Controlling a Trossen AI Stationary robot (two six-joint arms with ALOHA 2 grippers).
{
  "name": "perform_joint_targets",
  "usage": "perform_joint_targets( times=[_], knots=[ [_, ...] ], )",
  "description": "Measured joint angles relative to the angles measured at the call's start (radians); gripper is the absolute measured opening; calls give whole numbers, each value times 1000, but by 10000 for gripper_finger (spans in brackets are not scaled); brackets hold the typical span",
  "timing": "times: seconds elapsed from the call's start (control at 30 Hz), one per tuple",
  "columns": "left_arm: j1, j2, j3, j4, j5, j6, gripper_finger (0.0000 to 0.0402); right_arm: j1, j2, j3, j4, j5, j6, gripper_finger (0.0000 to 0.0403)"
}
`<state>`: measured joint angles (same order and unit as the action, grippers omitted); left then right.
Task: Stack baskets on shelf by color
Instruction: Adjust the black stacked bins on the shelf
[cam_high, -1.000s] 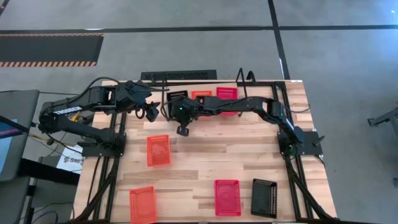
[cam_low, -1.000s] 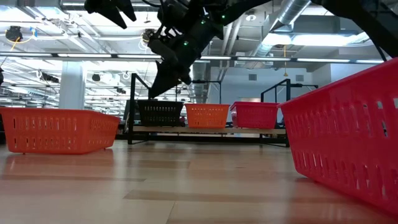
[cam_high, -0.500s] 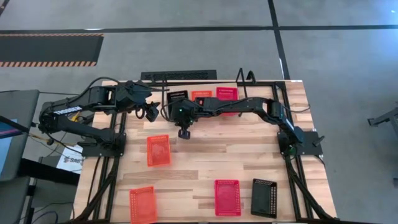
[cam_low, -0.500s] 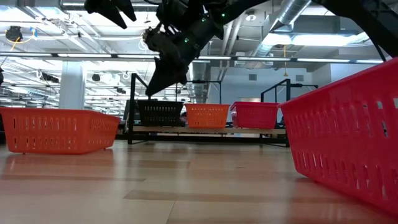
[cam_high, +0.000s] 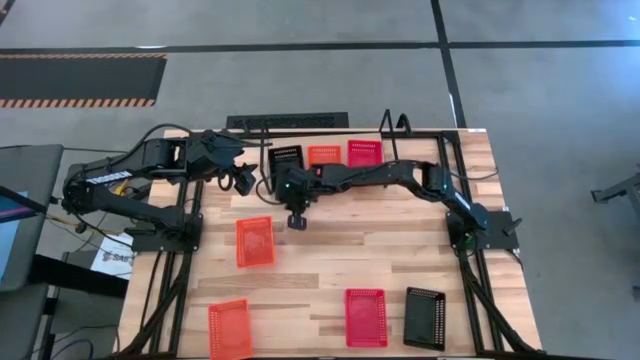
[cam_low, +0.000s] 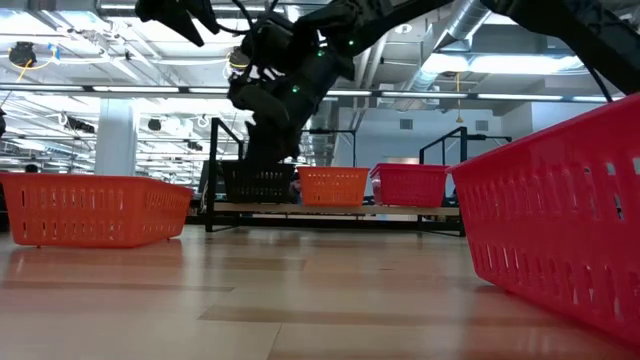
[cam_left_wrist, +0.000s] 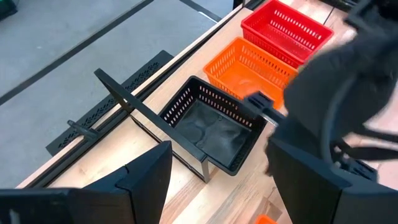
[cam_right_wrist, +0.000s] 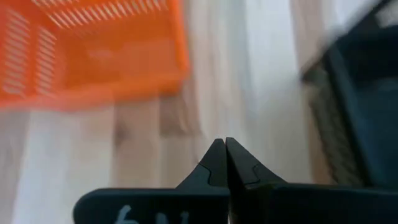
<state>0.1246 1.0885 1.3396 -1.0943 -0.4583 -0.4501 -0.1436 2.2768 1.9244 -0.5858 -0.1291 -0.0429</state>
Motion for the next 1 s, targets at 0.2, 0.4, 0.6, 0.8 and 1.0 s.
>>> perform_joint_targets(
  times=[0.2,0.4,0.6,0.8,1.0],
  knots=[
    [0,0,0,-7,0,0,251,5,5,1,26,34,-12,0],
    [0,0,0,-14,1,-4,251,-20,5,1,59,84,-18,0],
    [0,0,0,-16,2,-4,251,-37,5,1,79,86,-18,0],
    [0,0,0,-16,1,-4,251,-44,4,1,132,87,7,0],
    [0,0,0,-16,1,-3,251,-44,-4,4,131,106,19,0]
  ],
)
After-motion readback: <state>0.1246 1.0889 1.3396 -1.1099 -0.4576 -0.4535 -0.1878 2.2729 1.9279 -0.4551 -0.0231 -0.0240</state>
